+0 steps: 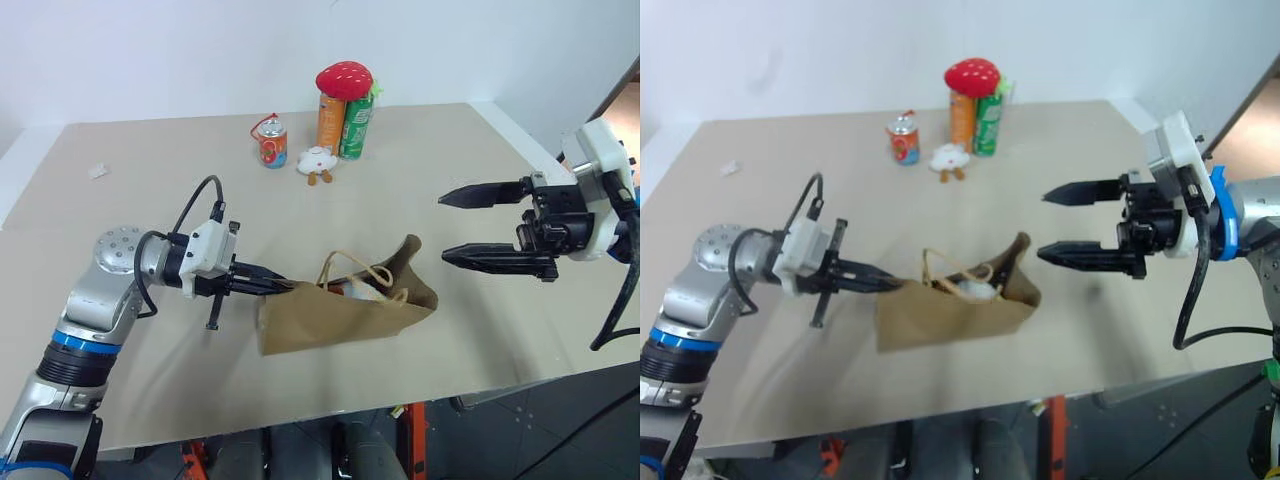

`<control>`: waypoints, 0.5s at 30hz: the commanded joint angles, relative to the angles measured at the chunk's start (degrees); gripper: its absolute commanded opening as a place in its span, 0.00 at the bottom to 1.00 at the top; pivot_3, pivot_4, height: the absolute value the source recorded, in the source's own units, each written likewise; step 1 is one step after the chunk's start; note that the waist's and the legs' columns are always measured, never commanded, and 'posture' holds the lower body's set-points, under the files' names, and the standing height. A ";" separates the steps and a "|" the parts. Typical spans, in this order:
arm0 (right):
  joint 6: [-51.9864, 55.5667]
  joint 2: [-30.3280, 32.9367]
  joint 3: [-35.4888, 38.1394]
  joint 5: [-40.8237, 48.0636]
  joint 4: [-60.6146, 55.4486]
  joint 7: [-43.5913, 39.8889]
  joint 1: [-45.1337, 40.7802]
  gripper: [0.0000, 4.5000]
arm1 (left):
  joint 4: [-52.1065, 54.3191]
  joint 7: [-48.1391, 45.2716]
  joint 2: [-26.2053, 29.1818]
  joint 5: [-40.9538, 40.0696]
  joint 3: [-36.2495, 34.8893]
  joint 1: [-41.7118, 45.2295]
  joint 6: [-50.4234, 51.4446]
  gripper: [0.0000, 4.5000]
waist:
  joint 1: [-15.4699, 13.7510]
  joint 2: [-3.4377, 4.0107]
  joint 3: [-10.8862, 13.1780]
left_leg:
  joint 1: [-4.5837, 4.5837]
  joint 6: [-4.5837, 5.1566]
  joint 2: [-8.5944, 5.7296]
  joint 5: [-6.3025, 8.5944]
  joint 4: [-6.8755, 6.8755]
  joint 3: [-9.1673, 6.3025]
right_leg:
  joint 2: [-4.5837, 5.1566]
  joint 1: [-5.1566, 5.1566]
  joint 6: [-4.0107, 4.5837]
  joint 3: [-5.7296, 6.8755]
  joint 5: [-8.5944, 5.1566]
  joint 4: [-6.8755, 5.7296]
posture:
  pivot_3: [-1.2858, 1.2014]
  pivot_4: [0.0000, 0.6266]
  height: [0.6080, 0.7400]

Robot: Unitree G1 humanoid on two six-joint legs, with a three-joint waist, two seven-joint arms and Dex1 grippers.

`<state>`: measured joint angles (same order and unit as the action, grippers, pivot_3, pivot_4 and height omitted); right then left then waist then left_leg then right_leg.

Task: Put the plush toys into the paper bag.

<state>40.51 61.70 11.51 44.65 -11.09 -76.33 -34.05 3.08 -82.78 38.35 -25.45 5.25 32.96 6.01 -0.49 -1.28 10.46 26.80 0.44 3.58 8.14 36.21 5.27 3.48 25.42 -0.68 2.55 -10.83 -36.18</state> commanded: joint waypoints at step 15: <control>-7.68 -2.52 1.08 -6.30 13.34 1.83 -1.84 1.00 | 9.93 20.45 7.34 -11.80 -12.69 4.22 26.05 0.94 | 0.03 -0.01 0.01 | -0.04 -0.01 0.01 0.01 0.06 -0.03 | -0.10 -0.07 -0.02 0.00 0.00 0.00 | 0.52 0.24 1.00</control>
<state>35.50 59.31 11.41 39.88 0.28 -74.93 -34.75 14.55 -65.02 44.31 -40.43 -5.80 37.01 33.67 -0.45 -1.29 10.47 26.76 0.43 3.59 8.15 36.28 5.24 3.38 25.34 -0.71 2.55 -10.83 -36.18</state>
